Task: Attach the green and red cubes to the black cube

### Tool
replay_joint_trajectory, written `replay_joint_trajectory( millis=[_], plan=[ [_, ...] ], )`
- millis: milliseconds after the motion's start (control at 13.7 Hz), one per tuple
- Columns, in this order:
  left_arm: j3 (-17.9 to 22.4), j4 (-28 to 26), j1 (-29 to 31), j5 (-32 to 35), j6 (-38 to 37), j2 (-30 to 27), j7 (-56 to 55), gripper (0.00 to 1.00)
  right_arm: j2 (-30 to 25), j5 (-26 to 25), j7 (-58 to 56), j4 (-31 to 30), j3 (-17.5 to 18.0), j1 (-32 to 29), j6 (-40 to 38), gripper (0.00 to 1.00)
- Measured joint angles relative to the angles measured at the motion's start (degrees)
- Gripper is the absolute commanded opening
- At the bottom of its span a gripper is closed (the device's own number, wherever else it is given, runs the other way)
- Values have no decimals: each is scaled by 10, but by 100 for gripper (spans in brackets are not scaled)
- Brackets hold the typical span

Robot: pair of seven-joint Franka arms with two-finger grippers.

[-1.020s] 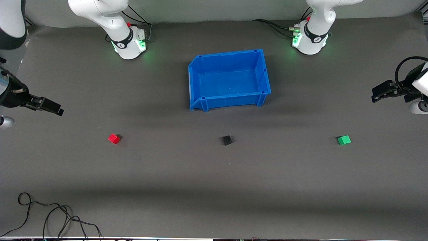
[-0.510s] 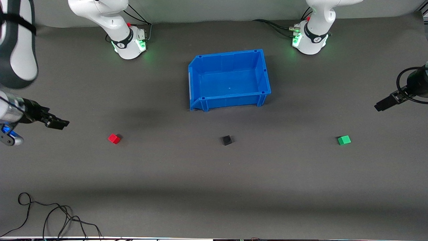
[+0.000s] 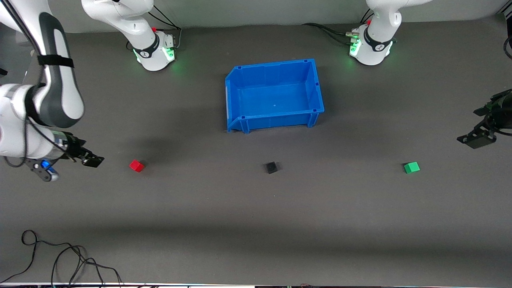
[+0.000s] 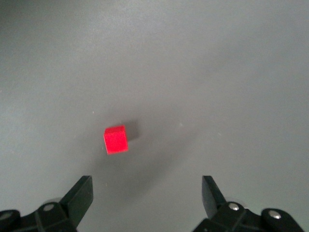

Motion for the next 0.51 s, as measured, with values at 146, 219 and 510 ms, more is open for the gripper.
replay_joint_trajectory(
  millis=[146,219,510],
  plan=[
    [0,-17,5,0,44,24,-102,100,0,0,3,-45,0,0,55,100],
    [0,-34,12,-5,79,35,-145,100,0,3,4,-57,0,0,64,100],
    [1,-120,54,-34,226,57,-254,98,15,48,9,-73,1,21,91,100]
  ],
)
